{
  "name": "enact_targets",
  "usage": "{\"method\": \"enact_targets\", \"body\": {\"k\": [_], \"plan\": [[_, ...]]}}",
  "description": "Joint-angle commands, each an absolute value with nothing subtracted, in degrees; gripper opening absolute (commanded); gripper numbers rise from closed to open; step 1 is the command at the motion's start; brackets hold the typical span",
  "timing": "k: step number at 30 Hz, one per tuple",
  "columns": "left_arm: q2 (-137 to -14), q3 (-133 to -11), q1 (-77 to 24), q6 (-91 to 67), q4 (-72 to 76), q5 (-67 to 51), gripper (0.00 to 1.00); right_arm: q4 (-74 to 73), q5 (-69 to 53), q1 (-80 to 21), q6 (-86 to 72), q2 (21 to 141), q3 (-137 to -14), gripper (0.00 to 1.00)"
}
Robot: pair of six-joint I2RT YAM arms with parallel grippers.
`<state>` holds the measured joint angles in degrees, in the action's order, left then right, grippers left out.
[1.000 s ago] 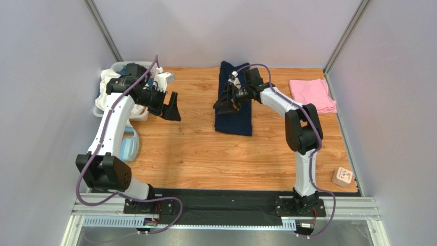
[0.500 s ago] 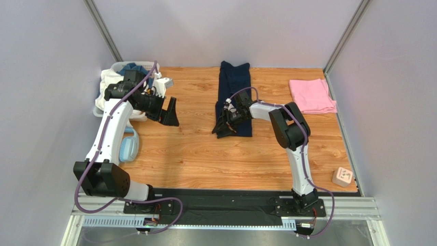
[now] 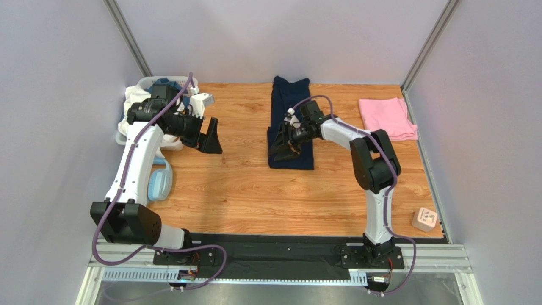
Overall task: Fold and stack the t-shirts
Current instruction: Fold the folded rectangular tshirt in 1/3 of the way
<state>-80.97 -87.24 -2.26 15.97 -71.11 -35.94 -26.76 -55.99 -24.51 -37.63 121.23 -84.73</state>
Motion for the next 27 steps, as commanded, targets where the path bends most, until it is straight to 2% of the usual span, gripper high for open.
{"method": "enact_targets", "body": {"k": [1, 17, 22, 27], "plan": [[-79.72, -89.38, -1.93, 16.35, -71.89, -37.35, 1.00, -25.76, -55.55, -21.19, -36.65, 115.14, -83.68, 0.51], [-79.63, -91.93, -1.93, 18.28, -74.27, -35.68, 1.00, -20.83, -54.58, -17.40, -34.98, 127.62, -74.54, 0.49], [-79.89, -92.11, -1.93, 18.72, -74.53, -36.38, 1.00, -17.68, -53.96, -18.10, -35.07, 122.18, -67.34, 0.49], [-80.07, -91.67, -1.93, 19.51, -74.35, -36.83, 1.00, -11.96, -54.32, -19.85, -38.14, 112.69, -52.68, 0.49]]}}
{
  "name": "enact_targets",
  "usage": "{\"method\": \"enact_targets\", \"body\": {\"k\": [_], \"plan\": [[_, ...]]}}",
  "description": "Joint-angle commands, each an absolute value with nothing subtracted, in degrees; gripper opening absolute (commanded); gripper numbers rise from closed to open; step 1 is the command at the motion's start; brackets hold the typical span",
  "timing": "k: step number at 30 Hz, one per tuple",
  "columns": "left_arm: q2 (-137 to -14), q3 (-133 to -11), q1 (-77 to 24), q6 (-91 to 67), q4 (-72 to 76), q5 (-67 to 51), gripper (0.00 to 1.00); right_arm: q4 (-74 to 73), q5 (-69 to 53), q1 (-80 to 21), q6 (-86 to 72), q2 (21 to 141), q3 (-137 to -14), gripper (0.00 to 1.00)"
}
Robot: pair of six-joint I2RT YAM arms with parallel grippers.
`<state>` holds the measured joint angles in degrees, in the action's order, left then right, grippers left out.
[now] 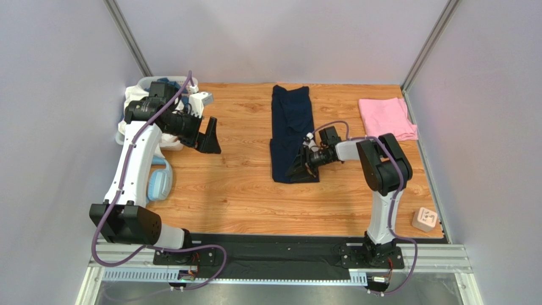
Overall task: Fold and stack the t-shirts
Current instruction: Fold the folded rectangular tshirt in 1/3 of the way
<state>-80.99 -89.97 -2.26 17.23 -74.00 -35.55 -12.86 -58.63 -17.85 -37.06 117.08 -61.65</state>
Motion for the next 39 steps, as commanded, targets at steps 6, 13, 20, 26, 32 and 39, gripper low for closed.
{"method": "enact_targets", "body": {"k": [6, 13, 20, 26, 32, 39], "plan": [[-80.42, -91.14, -1.85, 20.48, -74.36, -37.18, 1.00, -3.43, -53.44, -24.86, -45.51, 100.47, -40.53, 0.49], [-80.86, -91.14, -1.76, 20.74, -74.27, -37.44, 1.00, -16.38, -50.89, -28.30, -44.14, 88.69, -47.17, 0.52], [-80.51, -92.20, -1.76, 20.83, -75.67, -37.44, 1.00, -24.52, -51.68, -24.26, -40.34, 97.54, -71.60, 0.55], [-79.45, -92.37, -1.67, 21.44, -76.46, -36.30, 1.00, -22.94, -51.77, -23.82, -40.60, 111.78, -77.34, 0.51], [-79.10, -92.20, -1.67, 21.44, -76.64, -36.04, 1.00, -17.67, -51.59, -23.56, -42.80, 119.25, -75.41, 0.50], [-78.75, -92.46, -1.67, 21.62, -77.60, -35.95, 1.00, -16.00, -51.94, -23.20, -43.94, 123.84, -75.76, 0.50]]}}
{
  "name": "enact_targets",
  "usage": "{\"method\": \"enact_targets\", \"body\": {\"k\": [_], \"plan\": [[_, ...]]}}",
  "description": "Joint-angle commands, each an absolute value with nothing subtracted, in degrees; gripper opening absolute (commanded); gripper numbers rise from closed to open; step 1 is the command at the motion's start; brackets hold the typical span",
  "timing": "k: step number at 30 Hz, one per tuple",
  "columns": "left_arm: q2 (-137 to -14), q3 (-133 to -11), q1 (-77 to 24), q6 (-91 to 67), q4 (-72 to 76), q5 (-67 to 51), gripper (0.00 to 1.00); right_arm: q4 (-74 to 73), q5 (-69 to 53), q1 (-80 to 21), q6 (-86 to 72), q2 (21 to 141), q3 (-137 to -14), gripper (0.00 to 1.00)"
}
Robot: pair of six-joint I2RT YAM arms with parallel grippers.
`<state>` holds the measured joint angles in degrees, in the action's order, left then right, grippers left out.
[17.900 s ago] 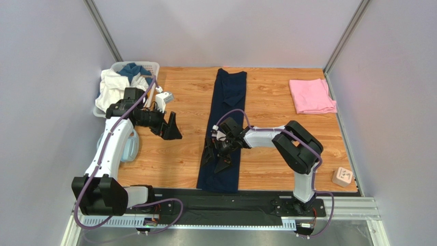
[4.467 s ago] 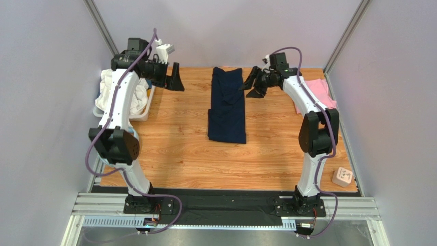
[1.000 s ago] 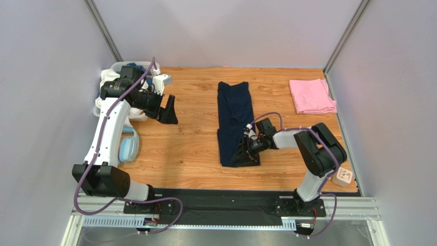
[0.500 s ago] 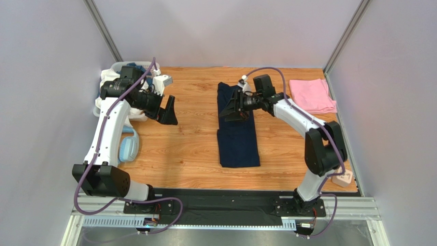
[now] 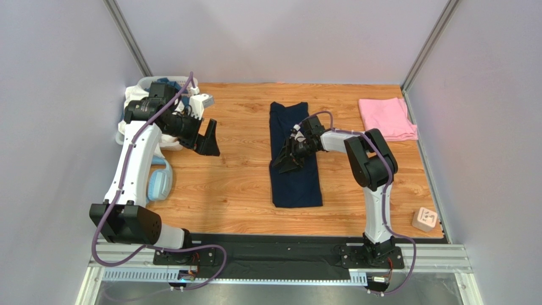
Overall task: Fold and stack the t-shirts
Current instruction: Fold the folded rectangular tshirt in 1/3 of the way
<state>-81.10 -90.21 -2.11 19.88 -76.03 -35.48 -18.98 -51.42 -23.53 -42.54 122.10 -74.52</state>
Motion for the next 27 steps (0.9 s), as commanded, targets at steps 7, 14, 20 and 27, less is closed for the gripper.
{"method": "enact_targets", "body": {"k": [7, 14, 20, 27], "plan": [[-77.87, -93.69, -1.67, 21.80, -78.57, -36.12, 1.00, -18.10, -53.35, -22.50, -43.59, 116.20, -78.31, 0.52], [-77.26, -93.25, -1.67, 21.71, -79.10, -36.83, 1.00, -18.02, -52.56, -23.99, -43.15, 118.73, -78.49, 0.52], [-76.38, -92.20, -1.67, 22.24, -79.27, -35.60, 1.00, -15.30, -52.03, -24.87, -43.50, 125.93, -78.57, 0.50], [-76.55, -92.29, -1.67, 22.68, -79.54, -35.59, 1.00, -14.76, -51.94, -25.05, -43.51, 128.94, -78.31, 0.48]]}}
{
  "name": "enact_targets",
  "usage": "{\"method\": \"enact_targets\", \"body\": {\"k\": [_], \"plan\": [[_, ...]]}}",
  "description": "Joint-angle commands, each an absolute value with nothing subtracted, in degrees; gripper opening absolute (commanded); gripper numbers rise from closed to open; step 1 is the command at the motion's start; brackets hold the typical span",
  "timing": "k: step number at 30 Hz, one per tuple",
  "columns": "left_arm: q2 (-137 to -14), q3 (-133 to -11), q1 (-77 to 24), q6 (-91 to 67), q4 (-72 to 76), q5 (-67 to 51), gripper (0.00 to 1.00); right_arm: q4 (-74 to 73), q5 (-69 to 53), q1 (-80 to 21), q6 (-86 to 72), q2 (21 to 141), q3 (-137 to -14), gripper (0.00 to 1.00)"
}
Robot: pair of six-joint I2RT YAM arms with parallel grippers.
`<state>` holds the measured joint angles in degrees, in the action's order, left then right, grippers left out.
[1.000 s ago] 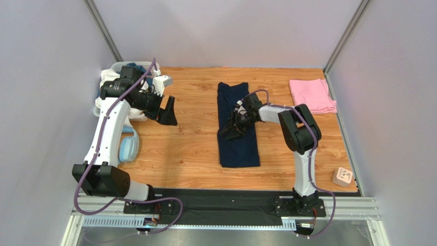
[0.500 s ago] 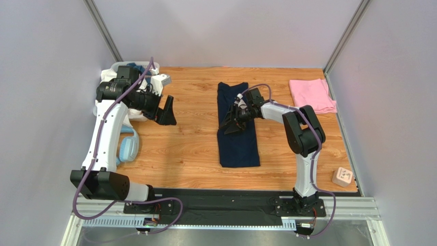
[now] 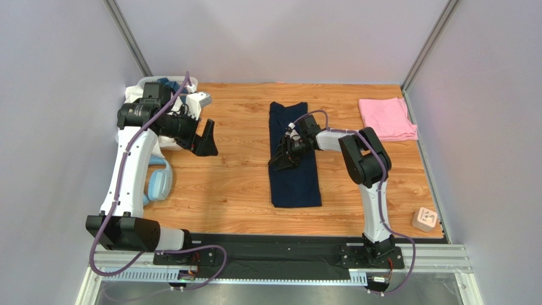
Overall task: Fold and stack the t-shirts
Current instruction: Fold the folded rectangular tshirt in 1/3 of the way
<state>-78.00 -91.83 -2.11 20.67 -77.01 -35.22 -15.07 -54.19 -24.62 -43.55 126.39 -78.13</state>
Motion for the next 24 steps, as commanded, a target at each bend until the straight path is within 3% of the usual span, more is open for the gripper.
{"method": "enact_targets", "body": {"k": [1, 7, 13, 24], "plan": [[-76.38, -92.02, -1.67, 22.68, -79.45, -35.60, 1.00, -14.94, -52.29, -25.05, -43.33, 128.24, -78.40, 0.48], [-75.68, -90.53, -1.67, 23.11, -79.37, -35.95, 1.00, -21.61, -51.59, -25.05, -39.99, 117.35, -79.37, 0.51], [-74.89, -88.86, -1.67, 22.33, -77.87, -35.42, 1.00, -21.89, -50.19, -23.74, -38.23, 107.33, -70.68, 0.52], [-72.25, -87.72, -1.67, 22.68, -78.31, -33.66, 1.00, -11.87, -53.60, -20.39, -38.32, 118.19, -60.21, 0.49]]}}
